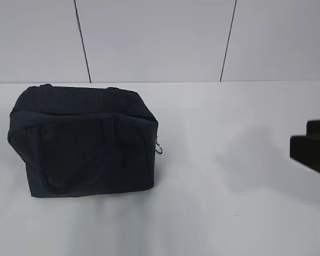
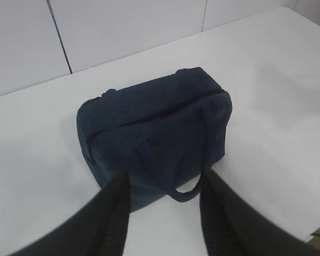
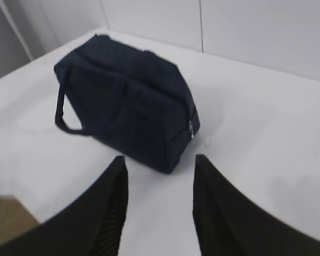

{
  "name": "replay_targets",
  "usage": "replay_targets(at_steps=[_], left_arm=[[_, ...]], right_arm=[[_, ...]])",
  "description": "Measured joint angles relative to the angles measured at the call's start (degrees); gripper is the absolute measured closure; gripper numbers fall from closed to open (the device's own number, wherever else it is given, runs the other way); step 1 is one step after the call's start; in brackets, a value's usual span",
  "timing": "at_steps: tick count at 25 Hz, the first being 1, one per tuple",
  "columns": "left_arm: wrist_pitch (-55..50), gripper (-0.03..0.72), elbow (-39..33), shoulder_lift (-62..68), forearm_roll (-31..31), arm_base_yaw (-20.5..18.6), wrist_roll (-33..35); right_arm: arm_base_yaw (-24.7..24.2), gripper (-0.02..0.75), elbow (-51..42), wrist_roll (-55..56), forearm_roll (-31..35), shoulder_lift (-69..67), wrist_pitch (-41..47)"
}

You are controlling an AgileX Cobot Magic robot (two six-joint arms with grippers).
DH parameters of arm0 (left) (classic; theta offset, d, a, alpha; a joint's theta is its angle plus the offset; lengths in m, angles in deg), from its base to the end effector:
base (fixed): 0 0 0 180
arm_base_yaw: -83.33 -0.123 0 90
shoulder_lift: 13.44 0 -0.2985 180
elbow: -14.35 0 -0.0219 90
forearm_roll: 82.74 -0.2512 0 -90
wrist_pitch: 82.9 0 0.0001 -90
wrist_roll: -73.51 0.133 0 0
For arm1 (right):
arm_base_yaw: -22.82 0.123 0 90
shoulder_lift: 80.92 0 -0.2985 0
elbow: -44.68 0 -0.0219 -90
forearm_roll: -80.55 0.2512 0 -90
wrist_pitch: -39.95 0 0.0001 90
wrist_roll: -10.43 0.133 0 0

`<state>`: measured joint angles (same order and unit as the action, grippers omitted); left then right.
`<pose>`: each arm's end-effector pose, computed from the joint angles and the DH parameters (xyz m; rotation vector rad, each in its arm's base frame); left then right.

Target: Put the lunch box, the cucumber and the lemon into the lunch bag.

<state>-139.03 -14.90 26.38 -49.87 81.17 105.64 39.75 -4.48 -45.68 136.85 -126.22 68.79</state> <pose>0.1020 -0.0562 0.3641 0.4571 2.0052 -0.3343 0.1332 0.0964 0.2929 -0.6126 1.8539 0.5573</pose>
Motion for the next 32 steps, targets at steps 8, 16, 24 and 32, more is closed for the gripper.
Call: replay_targets(at_steps=[8,16,24,32], left_arm=[[-3.7,0.368,-4.4,-9.5,-5.1,0.9,-6.6],[-10.2,0.368,-4.9,-17.9,-10.6,1.5,-17.0],[-16.2,0.368,-6.2,-30.5,-24.1,1.7,-27.2],[-14.0,0.369,-12.6,-31.8,-25.9,1.7,-31.3]], right_arm=[[0.0,0.421,9.1,28.9,-35.8,5.3,17.1],[0.0,0.421,14.8,43.4,-54.5,13.7,29.8],[0.0,0.421,14.9,52.1,-63.5,24.5,36.4],[0.0,0.421,14.0,56.9,-66.3,34.9,40.2]])
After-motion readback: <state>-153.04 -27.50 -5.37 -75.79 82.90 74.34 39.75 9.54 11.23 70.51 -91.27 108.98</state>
